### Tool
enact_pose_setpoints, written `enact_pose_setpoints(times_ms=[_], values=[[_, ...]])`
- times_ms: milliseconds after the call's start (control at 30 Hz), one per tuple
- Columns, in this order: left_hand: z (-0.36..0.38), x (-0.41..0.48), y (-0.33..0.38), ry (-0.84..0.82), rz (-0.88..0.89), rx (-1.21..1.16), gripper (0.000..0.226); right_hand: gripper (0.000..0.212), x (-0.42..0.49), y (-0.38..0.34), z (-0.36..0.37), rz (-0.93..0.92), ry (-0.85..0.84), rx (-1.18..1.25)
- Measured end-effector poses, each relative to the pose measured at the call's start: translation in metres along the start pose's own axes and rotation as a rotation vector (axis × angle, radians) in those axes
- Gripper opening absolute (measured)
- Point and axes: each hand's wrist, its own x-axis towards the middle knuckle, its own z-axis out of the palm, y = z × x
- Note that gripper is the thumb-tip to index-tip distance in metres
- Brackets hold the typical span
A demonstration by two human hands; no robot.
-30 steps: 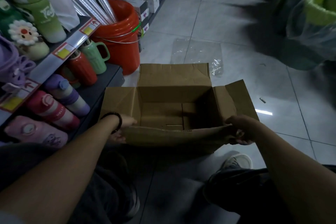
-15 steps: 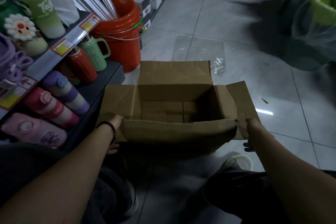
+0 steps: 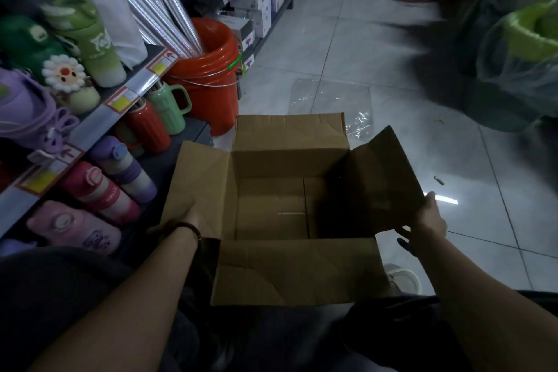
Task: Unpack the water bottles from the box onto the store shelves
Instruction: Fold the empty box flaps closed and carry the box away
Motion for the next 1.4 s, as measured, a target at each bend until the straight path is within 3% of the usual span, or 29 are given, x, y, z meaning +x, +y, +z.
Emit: enact_pose_setpoints(times_ms=[200,333,433,533,633,900,1067,1200,1300,1400], values=[[0.005,-0.027,-0.006,0.124,0.272,-0.135,0.08,0.064,-0.009,0.004,0.009,-0.064,-0.167,-0.074],[0.003,-0.033,-0.011,0.044,0.422,-0.012,0.099,0.068,-0.011,0.011,0.015,-0.096,-0.314,-0.251],[0.014,-0.036,-0.016,-0.125,0.478,0.09,0.085,0.052,-0.013,0.014,0.024,-0.131,-0.344,-0.405],[0.023,-0.029,-0.025,-0.349,0.461,0.336,0.057,0.032,-0.016,0.018,0.033,-0.137,-0.352,-0.521],[0.029,-0.016,-0.032,-0.402,0.483,0.526,0.033,0.026,-0.018,0.025,0.04,-0.133,-0.363,-0.642],[0.039,0.0,-0.05,-0.45,0.405,0.703,0.034,0.047,-0.012,0.042,0.049,-0.196,-0.46,-0.941],[0.034,0.008,-0.05,-0.489,0.398,0.74,0.036,0.05,-0.002,0.045,0.052,-0.185,-0.63,-1.144],[0.024,0.01,-0.04,-0.579,0.364,0.857,0.039,0.05,0.002,0.039,0.053,-0.179,-0.556,-1.244],[0.016,0.009,-0.023,-0.638,0.177,0.897,0.042,0.044,-0.004,0.022,0.043,-0.091,-0.469,-1.224],[0.011,0.005,-0.006,-0.624,0.07,0.866,0.051,0.072,-0.005,-0.003,0.03,0.095,-0.41,-1.083]])
